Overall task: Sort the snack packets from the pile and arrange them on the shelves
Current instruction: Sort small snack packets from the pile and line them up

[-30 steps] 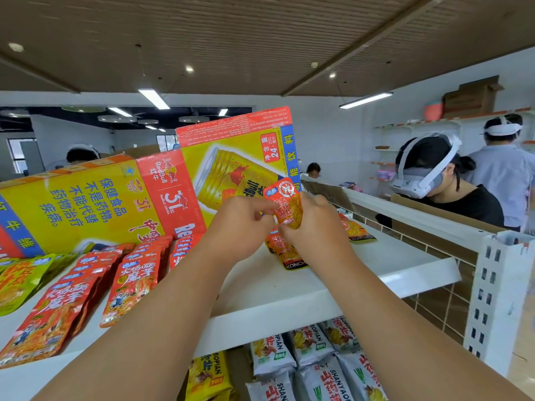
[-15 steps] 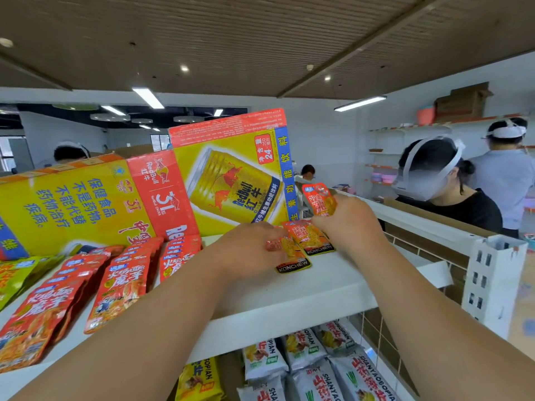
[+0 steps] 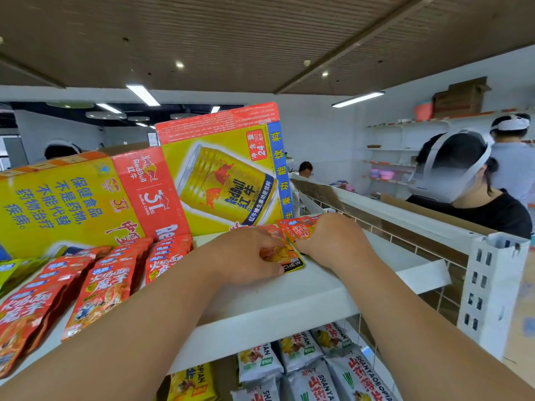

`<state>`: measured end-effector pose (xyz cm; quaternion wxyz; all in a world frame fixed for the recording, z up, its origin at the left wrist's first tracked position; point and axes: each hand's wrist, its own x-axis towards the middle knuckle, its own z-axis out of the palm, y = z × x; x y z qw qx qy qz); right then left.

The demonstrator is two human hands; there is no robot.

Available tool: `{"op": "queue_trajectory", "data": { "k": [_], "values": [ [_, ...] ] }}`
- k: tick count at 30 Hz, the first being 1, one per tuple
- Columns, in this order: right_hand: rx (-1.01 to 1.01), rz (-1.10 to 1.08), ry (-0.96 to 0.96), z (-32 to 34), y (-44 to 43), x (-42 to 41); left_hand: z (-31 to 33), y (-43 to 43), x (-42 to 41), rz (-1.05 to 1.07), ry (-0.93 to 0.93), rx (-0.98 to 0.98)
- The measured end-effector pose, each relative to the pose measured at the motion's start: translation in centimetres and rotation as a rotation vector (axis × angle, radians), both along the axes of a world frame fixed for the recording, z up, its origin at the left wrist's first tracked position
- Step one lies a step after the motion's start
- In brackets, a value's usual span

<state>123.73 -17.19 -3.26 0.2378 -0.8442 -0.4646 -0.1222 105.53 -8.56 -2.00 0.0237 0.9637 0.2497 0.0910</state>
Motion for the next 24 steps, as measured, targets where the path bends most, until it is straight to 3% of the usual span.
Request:
{"op": "queue_trajectory", "data": {
  "k": [24],
  "values": [
    [-0.023, 0.053, 0.004, -1.4, 0.8, 1.2, 0.4, -0.9, -0.2, -0.027, 0.006, 0.010]
  ]
}}
